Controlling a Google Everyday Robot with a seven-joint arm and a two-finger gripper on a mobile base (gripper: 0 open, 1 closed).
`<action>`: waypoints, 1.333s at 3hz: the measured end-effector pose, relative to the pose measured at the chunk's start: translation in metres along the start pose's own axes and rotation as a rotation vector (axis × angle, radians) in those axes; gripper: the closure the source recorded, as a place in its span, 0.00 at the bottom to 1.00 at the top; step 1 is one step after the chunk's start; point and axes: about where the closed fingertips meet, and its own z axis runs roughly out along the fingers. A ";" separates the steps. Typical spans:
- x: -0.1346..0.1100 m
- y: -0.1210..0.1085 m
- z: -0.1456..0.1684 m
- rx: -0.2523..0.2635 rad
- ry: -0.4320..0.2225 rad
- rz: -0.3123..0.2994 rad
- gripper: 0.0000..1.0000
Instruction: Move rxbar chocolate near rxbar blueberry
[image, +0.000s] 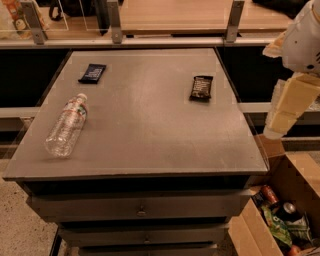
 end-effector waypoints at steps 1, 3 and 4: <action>-0.019 -0.027 0.014 0.006 0.003 -0.029 0.00; -0.039 -0.077 0.050 0.013 0.004 -0.023 0.00; -0.043 -0.101 0.067 0.015 -0.002 -0.009 0.00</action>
Offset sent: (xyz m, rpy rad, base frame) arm 0.1046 0.0353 -0.0204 -0.0299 -0.0067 0.0412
